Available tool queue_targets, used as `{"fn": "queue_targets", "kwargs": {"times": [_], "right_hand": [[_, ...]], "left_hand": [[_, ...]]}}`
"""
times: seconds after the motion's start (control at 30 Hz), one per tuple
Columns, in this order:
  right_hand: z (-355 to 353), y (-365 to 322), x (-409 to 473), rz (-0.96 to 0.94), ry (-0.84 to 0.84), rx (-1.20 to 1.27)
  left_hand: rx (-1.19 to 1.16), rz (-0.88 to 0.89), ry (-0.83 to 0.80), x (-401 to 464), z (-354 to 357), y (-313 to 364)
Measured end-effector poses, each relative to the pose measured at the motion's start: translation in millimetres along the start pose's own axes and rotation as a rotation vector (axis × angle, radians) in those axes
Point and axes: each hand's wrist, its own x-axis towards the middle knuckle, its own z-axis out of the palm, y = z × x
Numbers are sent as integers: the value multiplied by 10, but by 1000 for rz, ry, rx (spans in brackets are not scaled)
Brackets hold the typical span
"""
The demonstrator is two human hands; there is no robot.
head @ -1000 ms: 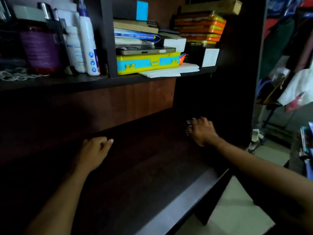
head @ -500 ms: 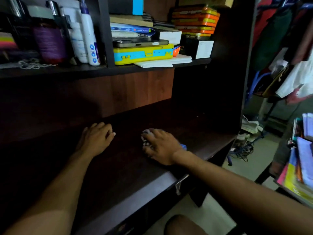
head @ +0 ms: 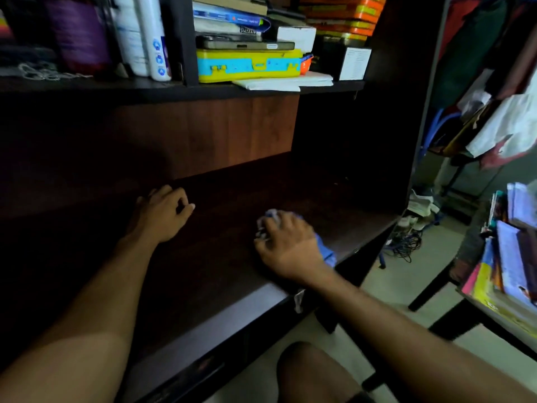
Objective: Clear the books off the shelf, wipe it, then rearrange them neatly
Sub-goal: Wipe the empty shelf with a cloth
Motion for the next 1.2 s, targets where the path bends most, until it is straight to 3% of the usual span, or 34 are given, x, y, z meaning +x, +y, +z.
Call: {"fn": "queue_targets", "kwargs": {"times": [0.07,0.17,0.27,0.33,0.43,0.5,0.57,0.63,0.7,0.77,0.87,1.0,1.1,1.2], "right_hand": [[-23,-310,-156,-110,0,61],[-138,-15,-195,-187,-39,73],[-201,816,16,6,-98,-41],[-314,1226,122,220,-206,-108],[-234,1062,287,305,-137,-158],[-70,460,274,177,-121,-147],[127,-258,220,-67,-52,-28],[184,-738,188,-287,-22,51],[167,-789,403,-345,-89,98],[275,-491,826,-245,-135,67],[421,-2,1532,66,-196,-31],[681,1,2161,271,-123,77],[811,-444,2536,401,110,485],[501,-1041,2928,974,583,1147]], "left_hand": [[5,17,31,-80,-52,16],[22,40,31,-164,-62,28],[28,59,22,-151,-32,-12],[-107,56,66,-115,-21,-20],[-480,-138,319,-27,-61,-149],[-687,-342,527,2,-118,-204],[-820,-474,638,35,-179,-236],[-869,-491,665,21,-182,-244],[-865,-450,684,-11,-194,-274],[-842,-450,726,-11,-223,-385],[-911,-528,756,17,-238,-495],[-817,-443,660,91,-148,-460],[-756,-401,625,101,-107,-458],[-737,-380,605,77,-134,-416]]}}
